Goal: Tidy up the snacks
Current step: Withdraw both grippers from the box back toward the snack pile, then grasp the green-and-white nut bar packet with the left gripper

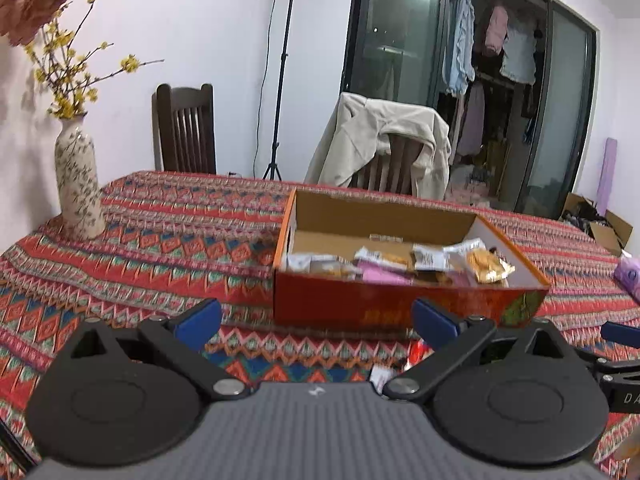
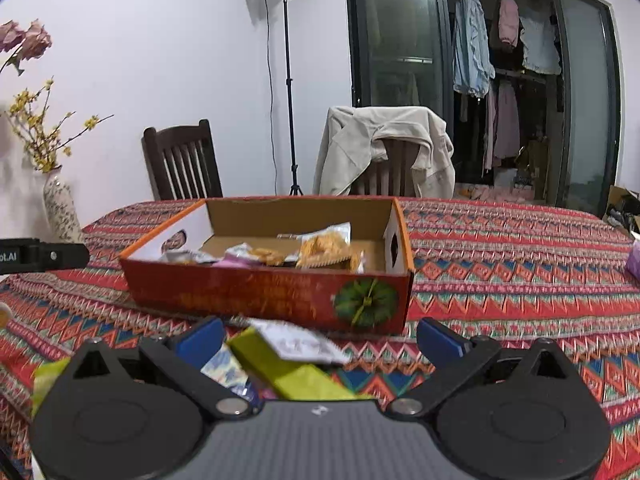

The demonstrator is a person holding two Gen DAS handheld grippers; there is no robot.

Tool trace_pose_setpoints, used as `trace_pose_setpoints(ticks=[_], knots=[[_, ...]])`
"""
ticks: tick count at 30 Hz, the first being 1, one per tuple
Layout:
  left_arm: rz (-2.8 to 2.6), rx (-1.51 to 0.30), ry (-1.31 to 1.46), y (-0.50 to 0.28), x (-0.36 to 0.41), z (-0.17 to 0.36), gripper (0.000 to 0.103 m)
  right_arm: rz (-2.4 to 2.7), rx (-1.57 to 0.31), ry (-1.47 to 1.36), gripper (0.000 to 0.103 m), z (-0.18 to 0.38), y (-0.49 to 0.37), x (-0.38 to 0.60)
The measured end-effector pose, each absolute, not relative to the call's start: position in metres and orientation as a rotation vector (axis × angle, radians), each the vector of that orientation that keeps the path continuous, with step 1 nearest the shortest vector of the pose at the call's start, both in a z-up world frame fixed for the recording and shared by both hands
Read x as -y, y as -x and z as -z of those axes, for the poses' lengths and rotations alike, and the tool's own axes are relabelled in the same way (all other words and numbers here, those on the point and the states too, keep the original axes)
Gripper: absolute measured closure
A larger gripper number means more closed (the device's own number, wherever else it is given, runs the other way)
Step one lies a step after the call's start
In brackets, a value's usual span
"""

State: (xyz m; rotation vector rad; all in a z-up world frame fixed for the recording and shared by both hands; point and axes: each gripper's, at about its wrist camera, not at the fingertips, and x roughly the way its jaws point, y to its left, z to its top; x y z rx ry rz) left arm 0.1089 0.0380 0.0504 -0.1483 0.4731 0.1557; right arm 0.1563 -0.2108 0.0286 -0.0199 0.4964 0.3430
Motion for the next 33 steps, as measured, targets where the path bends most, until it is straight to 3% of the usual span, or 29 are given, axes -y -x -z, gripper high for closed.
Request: trace_pose_setpoints(ticks=[20, 33], knots=[[-0.237, -0.586, 0.116, -0.045, -0.001, -0.023, 0.000, -0.369, -0.506, -0.008, 0.000, -0.008, -0.094, 0.228], [-0.348, -0.692, 0.167, -0.042, 0.011, -0.010, 0.000, -0.390, -0.509, -0.056, 0.000, 0.002, -0.085, 0.247]])
